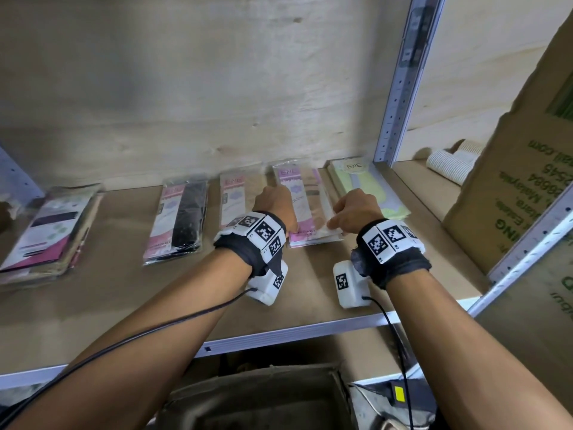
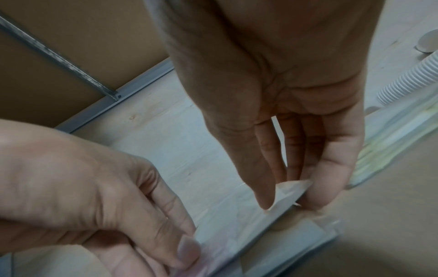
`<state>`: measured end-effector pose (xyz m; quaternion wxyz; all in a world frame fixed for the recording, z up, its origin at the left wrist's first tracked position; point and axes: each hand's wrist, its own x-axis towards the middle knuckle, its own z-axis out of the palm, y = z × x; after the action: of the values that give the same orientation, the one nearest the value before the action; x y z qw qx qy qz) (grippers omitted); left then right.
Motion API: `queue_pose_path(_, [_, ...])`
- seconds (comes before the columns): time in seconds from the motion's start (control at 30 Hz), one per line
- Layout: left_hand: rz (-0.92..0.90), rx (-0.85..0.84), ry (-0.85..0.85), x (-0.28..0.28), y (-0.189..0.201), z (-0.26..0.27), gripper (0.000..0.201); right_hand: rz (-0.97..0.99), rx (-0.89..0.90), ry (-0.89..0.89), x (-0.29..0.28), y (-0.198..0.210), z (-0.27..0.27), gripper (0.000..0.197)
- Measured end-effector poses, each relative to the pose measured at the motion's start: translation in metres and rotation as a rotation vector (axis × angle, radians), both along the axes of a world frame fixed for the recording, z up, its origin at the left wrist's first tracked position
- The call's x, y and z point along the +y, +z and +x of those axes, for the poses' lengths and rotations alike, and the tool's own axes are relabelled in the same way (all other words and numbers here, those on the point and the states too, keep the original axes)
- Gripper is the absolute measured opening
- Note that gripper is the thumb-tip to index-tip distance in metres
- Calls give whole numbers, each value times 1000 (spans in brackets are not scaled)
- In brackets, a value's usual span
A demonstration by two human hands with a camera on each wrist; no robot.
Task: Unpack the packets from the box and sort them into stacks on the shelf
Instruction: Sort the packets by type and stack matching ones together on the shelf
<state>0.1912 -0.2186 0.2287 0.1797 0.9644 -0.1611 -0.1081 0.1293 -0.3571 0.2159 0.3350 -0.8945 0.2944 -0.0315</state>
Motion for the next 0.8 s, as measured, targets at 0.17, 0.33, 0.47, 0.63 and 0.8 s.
queue_pose_path(0.17, [41,-43,10,-3,-2,-1,56,-8,18,13,2,2,0,48])
queue_pose_path(0.33, [40,-37,-3,-5,-1,0,51,-27,31,12,3,4,-1,48])
queue_pose_path(0.47, [61,-54,-12,-3,1,0,47,-37,40,13,4,5,-3,49])
queue_pose_path(0.63, [51,-81,2,1,6,-1,47,-36,52,13,6,8,-5,57])
queue_pose_path(0.8, [-62,-147,-25,14,29,-1,37,-103,-7,24,3,18,-8,49])
